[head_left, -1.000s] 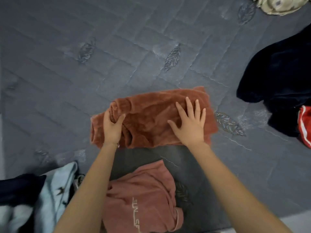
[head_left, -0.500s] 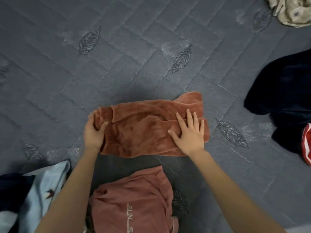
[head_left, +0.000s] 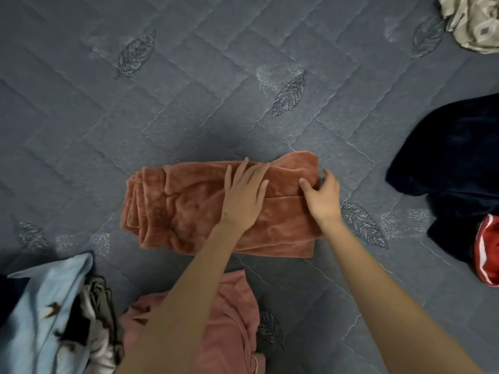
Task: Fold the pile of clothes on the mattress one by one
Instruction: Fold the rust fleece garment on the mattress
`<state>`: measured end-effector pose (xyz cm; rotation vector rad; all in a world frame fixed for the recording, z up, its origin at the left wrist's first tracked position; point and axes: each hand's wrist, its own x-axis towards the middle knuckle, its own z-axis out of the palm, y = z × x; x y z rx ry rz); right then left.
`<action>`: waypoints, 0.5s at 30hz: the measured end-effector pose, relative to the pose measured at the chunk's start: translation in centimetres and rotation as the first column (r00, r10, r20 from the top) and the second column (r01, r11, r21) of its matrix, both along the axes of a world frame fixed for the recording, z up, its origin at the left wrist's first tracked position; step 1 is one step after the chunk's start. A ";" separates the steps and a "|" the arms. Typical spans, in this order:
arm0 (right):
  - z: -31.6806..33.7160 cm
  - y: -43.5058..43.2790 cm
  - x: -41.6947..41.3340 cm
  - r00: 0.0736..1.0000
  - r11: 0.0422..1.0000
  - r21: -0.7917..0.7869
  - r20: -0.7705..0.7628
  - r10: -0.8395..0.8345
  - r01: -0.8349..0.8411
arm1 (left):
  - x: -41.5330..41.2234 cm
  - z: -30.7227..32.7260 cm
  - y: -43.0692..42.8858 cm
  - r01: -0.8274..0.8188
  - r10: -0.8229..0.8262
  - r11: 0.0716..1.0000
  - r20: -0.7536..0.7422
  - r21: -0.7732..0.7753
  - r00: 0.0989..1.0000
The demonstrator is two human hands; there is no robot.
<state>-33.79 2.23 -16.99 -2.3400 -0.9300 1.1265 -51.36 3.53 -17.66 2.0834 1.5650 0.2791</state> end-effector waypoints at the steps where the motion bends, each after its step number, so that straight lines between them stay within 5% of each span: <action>1: -0.2 -0.4 0.1 0.990 0.995 -0.024 -0.097 -0.099 0.097 | 1.0 0.1 0.9 -0.008 0.008 0.999 0.002 -0.046 1.000; 7: -0.6 -4.7 0.2 0.942 0.948 -0.230 -0.201 -0.269 0.221 | 5.3 -0.1 5.6 -0.091 0.071 0.932 -0.071 -0.351 0.995; 11: -1.1 -5.6 0.5 0.912 0.940 -0.215 -0.260 -0.317 0.265 | 6.9 -0.1 6.1 -0.082 0.042 0.933 -0.121 -0.351 0.992; 15: -2.1 -7.0 0.6 0.861 0.903 -0.176 -0.276 -0.428 0.393 | 7.5 -0.3 6.1 -0.191 0.214 0.944 0.057 -0.270 0.975</action>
